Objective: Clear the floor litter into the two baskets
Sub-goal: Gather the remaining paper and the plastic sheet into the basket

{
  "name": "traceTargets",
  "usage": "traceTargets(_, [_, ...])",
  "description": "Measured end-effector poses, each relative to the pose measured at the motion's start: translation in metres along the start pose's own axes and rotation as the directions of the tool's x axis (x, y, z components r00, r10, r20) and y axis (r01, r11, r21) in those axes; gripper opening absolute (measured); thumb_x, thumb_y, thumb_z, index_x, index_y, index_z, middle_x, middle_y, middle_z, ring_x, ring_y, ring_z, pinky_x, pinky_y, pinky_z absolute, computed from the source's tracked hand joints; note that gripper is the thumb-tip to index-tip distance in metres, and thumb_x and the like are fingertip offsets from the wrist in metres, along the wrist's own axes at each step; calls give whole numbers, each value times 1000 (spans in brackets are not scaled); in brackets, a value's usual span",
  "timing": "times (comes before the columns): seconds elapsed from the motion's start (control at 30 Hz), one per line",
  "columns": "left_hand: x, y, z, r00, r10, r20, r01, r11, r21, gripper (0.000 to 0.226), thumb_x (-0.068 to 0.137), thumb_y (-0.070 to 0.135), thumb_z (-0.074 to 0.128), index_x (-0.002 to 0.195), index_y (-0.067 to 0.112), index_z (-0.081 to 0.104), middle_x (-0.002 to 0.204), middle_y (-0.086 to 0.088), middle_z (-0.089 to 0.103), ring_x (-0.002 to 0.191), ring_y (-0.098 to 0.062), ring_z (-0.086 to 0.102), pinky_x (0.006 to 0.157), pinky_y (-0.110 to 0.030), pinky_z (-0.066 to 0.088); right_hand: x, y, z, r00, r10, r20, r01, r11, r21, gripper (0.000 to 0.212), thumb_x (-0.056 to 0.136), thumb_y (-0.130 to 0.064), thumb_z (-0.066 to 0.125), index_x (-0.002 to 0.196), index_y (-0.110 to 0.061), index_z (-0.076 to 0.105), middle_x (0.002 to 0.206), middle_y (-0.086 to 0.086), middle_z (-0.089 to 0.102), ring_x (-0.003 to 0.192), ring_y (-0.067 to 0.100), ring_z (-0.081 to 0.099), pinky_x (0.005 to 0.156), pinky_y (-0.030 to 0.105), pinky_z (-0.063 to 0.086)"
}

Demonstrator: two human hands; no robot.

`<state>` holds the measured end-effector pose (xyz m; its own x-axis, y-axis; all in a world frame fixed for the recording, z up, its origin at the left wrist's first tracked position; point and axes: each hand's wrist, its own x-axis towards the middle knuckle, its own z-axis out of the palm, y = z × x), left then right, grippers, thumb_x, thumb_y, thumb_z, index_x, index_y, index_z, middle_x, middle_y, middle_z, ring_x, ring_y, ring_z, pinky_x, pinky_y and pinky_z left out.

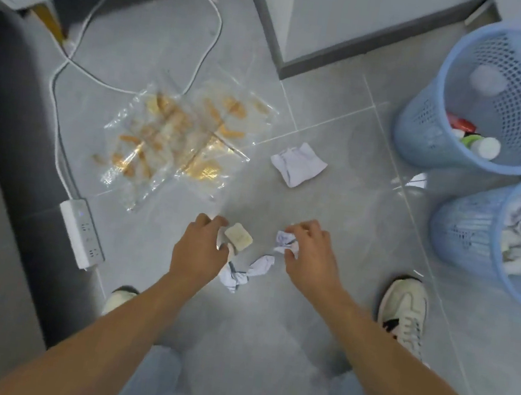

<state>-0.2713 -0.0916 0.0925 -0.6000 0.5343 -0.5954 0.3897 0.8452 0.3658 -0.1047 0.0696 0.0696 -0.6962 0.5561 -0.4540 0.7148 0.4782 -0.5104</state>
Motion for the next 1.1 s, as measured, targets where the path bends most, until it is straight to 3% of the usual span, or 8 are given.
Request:
traceTargets(0.1, [0, -28, 41, 995, -91, 49, 91, 996, 15, 49, 88, 32, 67, 134, 24, 50, 122, -4, 49, 110, -30, 57, 82, -43, 54, 1, 13, 39, 995, -11, 98, 22, 993, -114, 54, 82, -15, 75, 132, -26, 59, 142, 7, 41, 123, 35, 42, 83, 43, 55])
traceTargets(0.2, [0, -46, 77, 983, -164, 79, 165, 986, -5, 75, 80, 45, 74, 140, 20, 37, 120, -6, 42, 106, -35, 57, 77, -42, 51, 7, 25, 65, 993, -19, 121, 40, 983, -181, 62, 79, -13, 77, 135, -28, 54, 150, 8, 33, 131, 35, 35, 84, 45, 57])
traceTargets(0.33, [1, -56, 118, 986, -128, 110, 128, 992, 6, 103, 69, 50, 83, 151, 27, 24, 129, -6, 30, 99, -34, 55, 75, -43, 53, 14, 39, 83, 994, -87, 70, 100, 972, -214, 57, 78, -2, 72, 127, -26, 59, 143, 7, 41, 125, 32, 40, 71, 36, 53])
traceTargets(0.5, [7, -56, 142, 996, -16, -83, 9, 996, -94, 57, 85, 16, 70, 133, 31, 43, 118, 0, 32, 85, -30, 59, 65, -42, 55, 22, 57, 95, 997, -80, -1, 78, 970, -232, 46, 79, 5, 69, 115, -23, 61, 120, 3, 45, 106, 28, 43, 57, 34, 46])
traceTargets(0.63, [5, -58, 139, 987, -49, -155, 11, 970, -242, 19, 93, 16, 68, 109, 21, 59, 105, 5, 39, 81, -22, 58, 68, -34, 47, 24, 69, 93, 989, -124, -81, 110, 981, -160, 23, 84, -5, 75, 101, -17, 64, 99, 4, 50, 81, 28, 48, 61, 38, 47])
traceTargets(0.83, [-9, -18, 90, 981, 12, -193, -74, 945, -317, 10, 97, 23, 66, 103, 26, 60, 98, 9, 46, 83, 1, 58, 65, -21, 39, 9, 54, 44, 979, -102, -176, 98, 995, -33, 15, 87, -10, 72, 97, -16, 63, 91, 4, 48, 75, 27, 51, 63, 30, 37])
traceTargets(1.0, [-21, 90, 29, 964, 185, -192, -238, 924, -301, 7, 98, 31, 65, 98, 33, 58, 98, 11, 50, 81, -5, 61, 68, -30, 52, -12, 36, -42, 941, 16, -339, 37, 988, 151, 13, 91, -16, 71, 101, -19, 64, 94, -5, 47, 76, 17, 51, 64, 26, 41])
traceTargets(1.1, [-23, 170, 7, 927, 311, -208, -357, 903, -240, 8, 98, 34, 64, 101, 32, 57, 98, 12, 49, 79, -7, 59, 62, -27, 50, -25, 37, -104, 892, 71, -446, 32, 975, 221, 9, 93, -21, 70, 101, -21, 64, 93, -6, 47, 75, 16, 51, 65, 24, 41])
